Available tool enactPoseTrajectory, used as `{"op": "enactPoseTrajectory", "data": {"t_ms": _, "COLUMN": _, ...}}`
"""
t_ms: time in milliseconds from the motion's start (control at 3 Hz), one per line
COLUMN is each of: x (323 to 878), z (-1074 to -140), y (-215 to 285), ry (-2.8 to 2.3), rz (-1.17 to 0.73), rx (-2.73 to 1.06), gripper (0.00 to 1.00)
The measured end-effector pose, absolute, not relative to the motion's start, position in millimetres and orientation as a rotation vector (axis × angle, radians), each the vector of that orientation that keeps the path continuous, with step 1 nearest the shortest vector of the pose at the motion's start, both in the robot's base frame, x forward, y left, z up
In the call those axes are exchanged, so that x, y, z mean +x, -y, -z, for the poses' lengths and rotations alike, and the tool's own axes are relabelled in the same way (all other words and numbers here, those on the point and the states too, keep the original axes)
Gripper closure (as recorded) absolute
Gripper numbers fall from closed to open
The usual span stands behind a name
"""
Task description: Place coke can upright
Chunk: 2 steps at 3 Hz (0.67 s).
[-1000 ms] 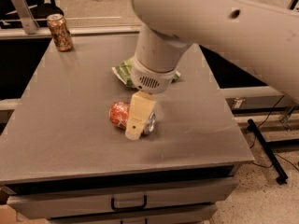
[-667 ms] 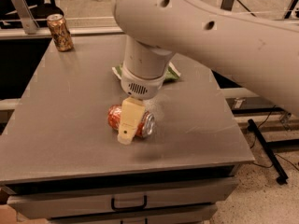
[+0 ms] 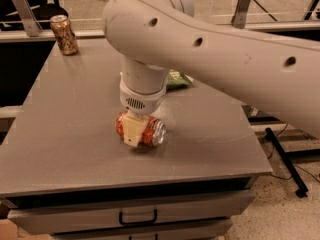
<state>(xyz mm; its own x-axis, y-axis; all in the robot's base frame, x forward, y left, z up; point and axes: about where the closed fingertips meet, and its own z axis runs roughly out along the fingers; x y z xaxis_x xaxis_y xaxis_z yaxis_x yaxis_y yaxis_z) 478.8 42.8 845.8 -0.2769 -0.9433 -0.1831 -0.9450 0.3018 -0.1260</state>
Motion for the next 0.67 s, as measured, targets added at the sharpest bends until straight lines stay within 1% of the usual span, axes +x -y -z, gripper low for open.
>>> {"op": "enactPoseTrajectory", "data": {"t_ms": 333, "x": 479, "z": -855, "y": -51, "ry": -2.339, "rz": -0.044, "rx": -1.706, "gripper": 0.63}}
{"op": "enactPoseTrajectory", "data": {"t_ms": 667, "x": 484, "z": -871, "y": -53, "ry": -2.272, "rz": -0.168, "rx": -1.649, "gripper": 0.85}}
